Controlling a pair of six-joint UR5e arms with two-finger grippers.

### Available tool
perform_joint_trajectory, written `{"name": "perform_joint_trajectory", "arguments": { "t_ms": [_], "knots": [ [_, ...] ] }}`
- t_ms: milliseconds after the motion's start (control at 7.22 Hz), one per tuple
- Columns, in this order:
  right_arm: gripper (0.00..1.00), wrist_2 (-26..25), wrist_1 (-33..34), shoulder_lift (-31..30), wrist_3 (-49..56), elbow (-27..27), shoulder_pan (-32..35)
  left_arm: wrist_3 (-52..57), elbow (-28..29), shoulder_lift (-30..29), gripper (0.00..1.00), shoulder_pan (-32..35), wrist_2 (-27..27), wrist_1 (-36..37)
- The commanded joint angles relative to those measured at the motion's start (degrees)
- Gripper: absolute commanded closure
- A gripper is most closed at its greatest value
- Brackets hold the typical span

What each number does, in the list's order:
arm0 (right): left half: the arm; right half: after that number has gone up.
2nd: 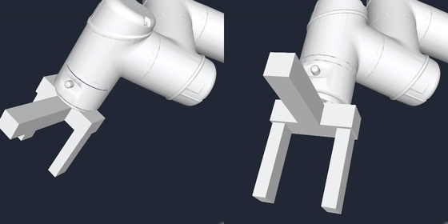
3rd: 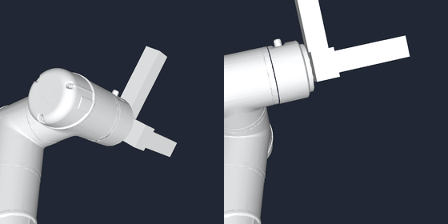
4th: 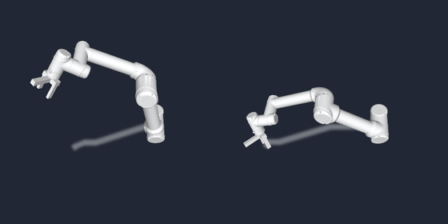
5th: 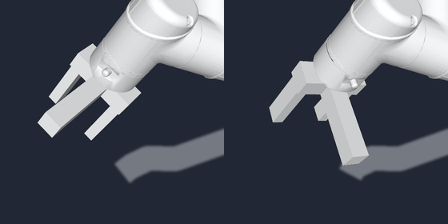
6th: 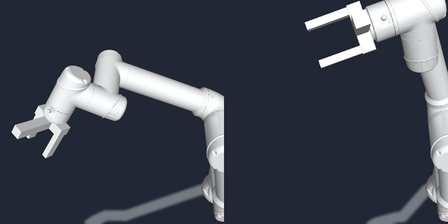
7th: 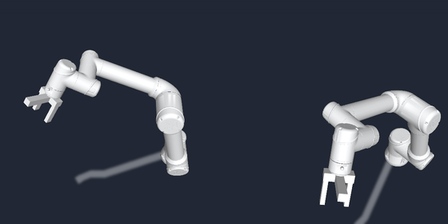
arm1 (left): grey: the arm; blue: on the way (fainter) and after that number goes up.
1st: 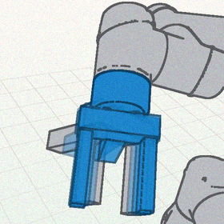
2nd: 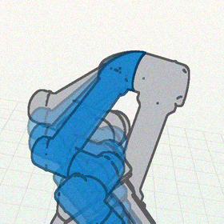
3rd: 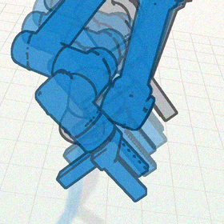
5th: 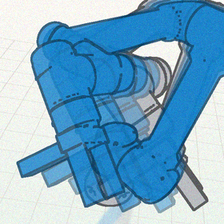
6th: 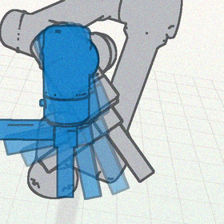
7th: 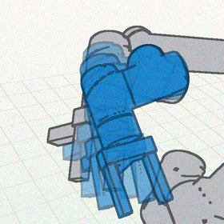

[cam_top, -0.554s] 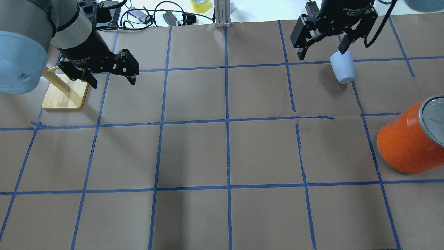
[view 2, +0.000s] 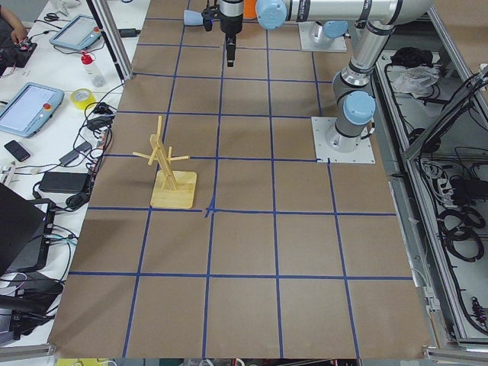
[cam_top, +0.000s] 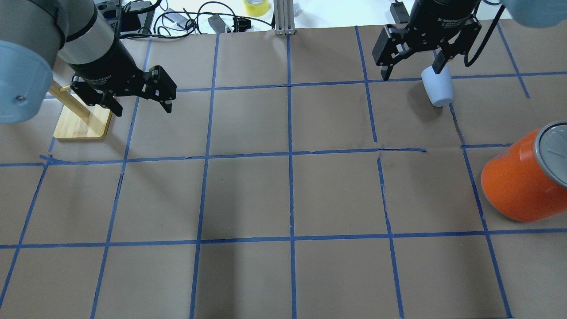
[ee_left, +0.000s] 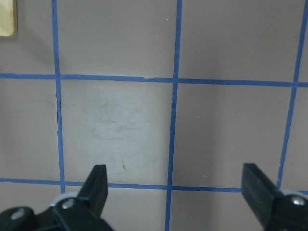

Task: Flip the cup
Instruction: 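Move the right gripper down toward the upside-down light-blue cup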

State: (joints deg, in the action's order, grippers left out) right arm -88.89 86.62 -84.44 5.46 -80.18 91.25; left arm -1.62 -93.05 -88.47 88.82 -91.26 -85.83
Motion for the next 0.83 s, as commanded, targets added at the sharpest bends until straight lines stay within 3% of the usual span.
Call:
{"name": "perform_joint_trajectory", "arguments": {
  "t_ms": [0,138,415,692],
  "knots": [
    [0.00,-2.0,5.2,1.5,0.5,-0.3,-3.7,0.2,-0.4,0.0,0.00,-0.3,-0.9,-0.7],
    [0.00,-1.4,10.9,7.0,1.4,1.5,-8.7,0.2,-0.4,0.0,0.00,-0.2,-0.9,-0.7],
    [0.00,-2.0,13.0,17.9,4.4,9.2,-12.2,0.2,-0.4,-0.1,0.00,-0.2,-0.8,-0.5],
    [0.00,-2.2,21.4,26.0,6.0,10.8,-14.9,0.2,-0.5,-0.1,0.00,-0.3,-0.9,-0.6]
  ]
}}
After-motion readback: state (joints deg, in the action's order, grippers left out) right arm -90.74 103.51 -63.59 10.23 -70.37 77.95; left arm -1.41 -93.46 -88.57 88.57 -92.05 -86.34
